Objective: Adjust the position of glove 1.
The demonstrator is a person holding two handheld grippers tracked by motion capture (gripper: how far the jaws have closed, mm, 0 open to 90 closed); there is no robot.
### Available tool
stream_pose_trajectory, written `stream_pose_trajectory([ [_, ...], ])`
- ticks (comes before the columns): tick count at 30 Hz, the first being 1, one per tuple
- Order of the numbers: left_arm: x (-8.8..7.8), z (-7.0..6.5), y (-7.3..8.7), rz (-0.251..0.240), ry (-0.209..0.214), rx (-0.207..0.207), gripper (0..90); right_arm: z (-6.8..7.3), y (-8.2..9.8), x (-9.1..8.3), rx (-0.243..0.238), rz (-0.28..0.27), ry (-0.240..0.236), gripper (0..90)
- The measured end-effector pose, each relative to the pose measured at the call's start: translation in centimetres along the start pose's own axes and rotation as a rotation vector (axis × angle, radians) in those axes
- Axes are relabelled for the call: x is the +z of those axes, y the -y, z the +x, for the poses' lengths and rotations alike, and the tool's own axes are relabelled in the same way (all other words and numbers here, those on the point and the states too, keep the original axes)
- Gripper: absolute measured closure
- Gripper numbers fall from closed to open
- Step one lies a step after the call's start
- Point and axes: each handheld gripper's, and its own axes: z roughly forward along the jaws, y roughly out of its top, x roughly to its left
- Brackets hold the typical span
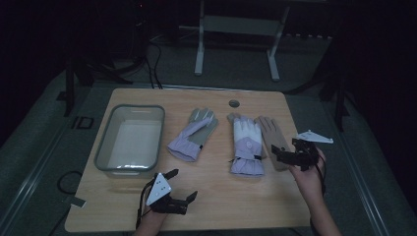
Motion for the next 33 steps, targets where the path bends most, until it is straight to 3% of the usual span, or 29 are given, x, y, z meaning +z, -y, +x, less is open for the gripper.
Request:
stream_pose_trajectory([
  [8,0.0,0.0,0.0,0.0,0.005,-0.002,1.3,2.1,-2.3,1.5,-0.057,0.02,-0.026,14.3],
  [10,0.0,0.1,0.0,0.002,0.01,-0.002,1.3,2.8,-2.9,1.8,-0.089,0.015,-0.023,18.7],
  [14,0.0,0.1,0.0,0.001,0.015,-0.006,1.3,4.4,-4.0,2.4,-0.138,0.012,-0.05,19.2],
  [24,0.0,0.0,0.0,-0.003,0.008,-0.004,1.4,7.9,-6.3,4.7,-0.172,0.028,-0.151,19.6],
  [27,-0.1,0.1,0.0,-0.005,0.011,-0.008,1.4,8.3,-6.7,5.2,-0.167,0.044,-0.163,19.0],
  [33,0.0,0.1,0.0,-0.002,0.012,-0.003,1.4,10.5,-7.5,7.3,-0.214,0.083,-0.187,21.8],
])
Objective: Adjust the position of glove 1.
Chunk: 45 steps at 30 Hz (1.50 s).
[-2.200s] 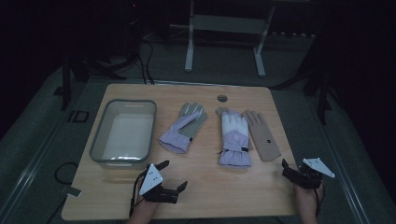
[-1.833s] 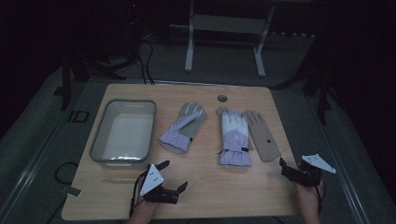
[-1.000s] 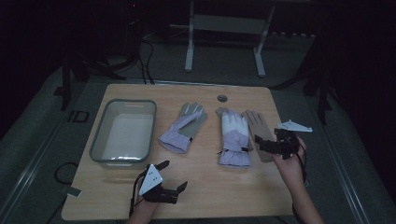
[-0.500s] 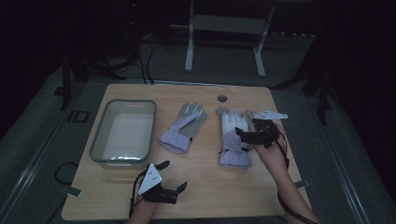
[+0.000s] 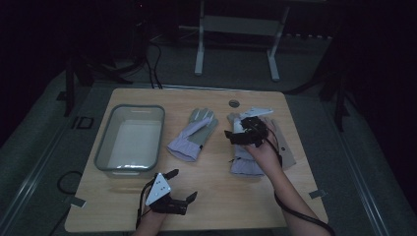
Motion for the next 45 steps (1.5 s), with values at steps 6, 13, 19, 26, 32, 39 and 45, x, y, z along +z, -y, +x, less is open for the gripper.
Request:
stream_pose_trajectory([
  [6,0.0,0.1,0.0,0.002,-0.01,-0.013,1.4,1.9,-1.1,2.5,-0.015,0.0,-0.032,22.8],
  [13,0.1,0.0,0.0,0.003,-0.004,-0.01,1.4,4.1,-1.8,6.2,-0.031,0.029,-0.073,27.6],
  [19,0.0,0.1,0.0,0.004,-0.001,-0.01,1.4,5.4,-2.0,9.5,-0.044,0.083,-0.092,27.8],
  [26,0.0,0.1,0.0,0.003,0.002,-0.012,1.3,6.3,-2.0,12.8,-0.041,0.143,-0.107,34.3],
  [32,0.0,0.1,0.0,0.002,0.003,-0.015,1.4,6.2,-1.2,15.4,-0.04,0.21,-0.098,36.8],
  [39,0.0,0.1,0.0,0.001,0.002,-0.018,1.4,6.3,-0.4,16.3,-0.089,0.212,-0.102,49.4],
  [45,0.0,0.2,0.0,0.001,0.006,-0.02,1.3,6.8,-1.0,16.2,-0.102,0.258,-0.102,78.4],
])
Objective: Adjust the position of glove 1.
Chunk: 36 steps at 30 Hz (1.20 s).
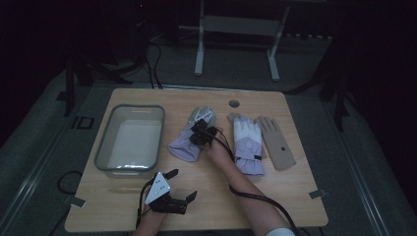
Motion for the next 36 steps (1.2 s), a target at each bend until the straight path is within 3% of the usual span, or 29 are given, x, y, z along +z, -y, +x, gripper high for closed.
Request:
stream_pose_trajectory([
  [3,0.0,0.1,0.0,-0.002,0.007,-0.006,1.4,-0.1,-0.2,-0.5,-0.003,0.002,0.006,86.9],
  [7,0.0,0.1,0.0,-0.005,0.009,-0.007,1.4,-0.8,-0.3,-2.1,-0.012,-0.016,-0.001,87.6],
  [11,0.0,0.1,0.0,-0.004,0.009,-0.007,1.4,-1.4,0.0,-4.7,-0.047,-0.058,0.009,87.7],
  [16,0.0,0.1,0.0,-0.004,0.005,-0.005,1.4,-1.5,1.2,-8.5,-0.146,-0.116,-0.002,88.5],
  [19,0.0,0.1,0.0,-0.004,0.002,-0.003,1.4,-1.2,2.2,-10.1,-0.209,-0.128,-0.006,88.8],
  [21,0.0,0.1,0.0,-0.003,0.001,-0.002,1.4,-1.0,3.3,-10.7,-0.232,-0.139,-0.035,88.8],
  [23,0.0,0.0,0.0,-0.006,-0.002,-0.002,1.4,-0.8,4.6,-10.9,-0.253,-0.145,-0.079,88.8],
  [26,0.0,-0.1,0.0,-0.003,-0.001,0.007,1.3,-0.4,6.6,-10.0,-0.236,-0.121,-0.124,88.8],
  [31,0.0,-0.1,0.0,0.001,-0.002,0.013,1.4,-0.1,8.8,-7.9,-0.156,-0.098,-0.133,88.6],
  [36,0.0,-0.1,0.0,0.002,0.0,0.014,1.4,-0.1,9.2,-6.7,-0.142,-0.096,-0.136,87.6],
])
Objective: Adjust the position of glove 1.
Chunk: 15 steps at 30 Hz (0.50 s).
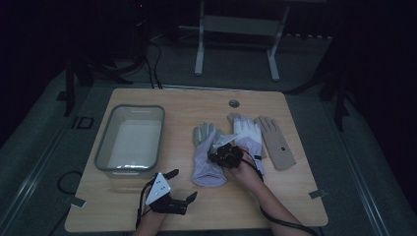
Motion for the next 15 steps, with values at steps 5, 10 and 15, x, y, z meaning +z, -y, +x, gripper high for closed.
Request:
stream_pose_trajectory([
  [5,0.0,0.0,0.0,0.002,0.004,-0.002,1.4,-0.6,-0.6,0.0,0.015,0.007,0.006,81.6],
  [10,0.0,0.0,0.0,0.0,0.004,-0.002,1.4,-1.0,-0.9,-2.0,0.006,-0.016,-0.01,71.0],
  [15,0.0,0.0,0.0,0.002,0.003,0.0,1.4,-2.9,-0.5,-5.2,-0.004,-0.041,0.028,65.1],
])
